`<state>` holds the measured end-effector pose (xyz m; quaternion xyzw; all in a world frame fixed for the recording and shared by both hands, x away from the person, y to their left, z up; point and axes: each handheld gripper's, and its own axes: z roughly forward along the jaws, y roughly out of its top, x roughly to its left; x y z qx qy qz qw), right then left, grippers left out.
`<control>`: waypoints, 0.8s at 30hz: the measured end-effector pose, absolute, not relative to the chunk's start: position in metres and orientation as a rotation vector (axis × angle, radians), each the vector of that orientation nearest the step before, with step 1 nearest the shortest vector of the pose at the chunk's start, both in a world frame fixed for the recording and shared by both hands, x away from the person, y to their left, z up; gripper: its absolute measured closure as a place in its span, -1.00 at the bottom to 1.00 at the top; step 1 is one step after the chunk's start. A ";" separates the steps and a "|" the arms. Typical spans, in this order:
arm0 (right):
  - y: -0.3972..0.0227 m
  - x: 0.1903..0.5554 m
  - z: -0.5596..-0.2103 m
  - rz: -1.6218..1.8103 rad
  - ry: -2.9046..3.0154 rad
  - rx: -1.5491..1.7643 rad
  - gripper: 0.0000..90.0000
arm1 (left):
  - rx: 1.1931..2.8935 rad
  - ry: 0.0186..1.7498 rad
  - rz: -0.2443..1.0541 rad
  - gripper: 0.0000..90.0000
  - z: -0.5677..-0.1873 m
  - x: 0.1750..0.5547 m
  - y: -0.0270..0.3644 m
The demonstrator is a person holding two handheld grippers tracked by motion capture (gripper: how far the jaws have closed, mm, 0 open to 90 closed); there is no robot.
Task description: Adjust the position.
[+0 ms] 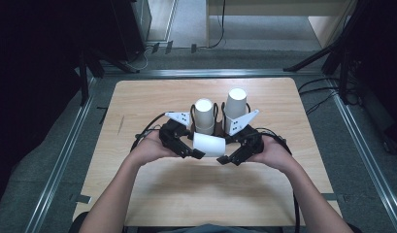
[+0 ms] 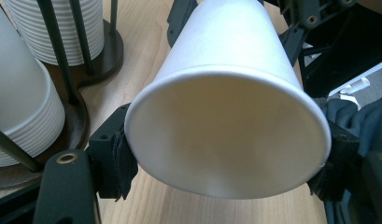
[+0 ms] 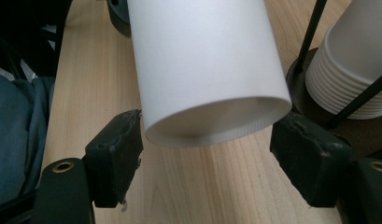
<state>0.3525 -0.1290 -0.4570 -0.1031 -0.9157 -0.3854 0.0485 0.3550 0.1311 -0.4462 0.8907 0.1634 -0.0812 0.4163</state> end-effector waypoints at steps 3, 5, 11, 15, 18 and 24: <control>-0.128 0.352 -0.459 -1.164 -2.805 -0.311 -0.44 | 2.257 0.404 -0.178 -0.46 -0.440 0.355 0.132; -0.128 0.352 -0.459 -1.161 -2.806 -0.312 -0.44 | 2.269 0.402 -0.165 -0.46 -0.436 0.356 0.132; -0.128 0.353 -0.458 -1.170 -2.812 -0.331 -0.45 | 2.326 0.401 -0.133 -0.46 -0.431 0.357 0.130; -0.128 0.354 -0.460 -1.171 -2.818 -0.338 -0.45 | 2.354 0.403 -0.144 -0.46 -0.433 0.359 0.124; -0.127 0.353 -0.461 -1.166 -2.816 -0.329 -0.45 | 2.390 0.392 -0.140 -0.46 -0.437 0.359 0.119; -0.123 0.351 -0.465 -1.148 -2.827 -0.326 -0.45 | 2.438 0.371 -0.150 -0.46 -0.443 0.359 0.112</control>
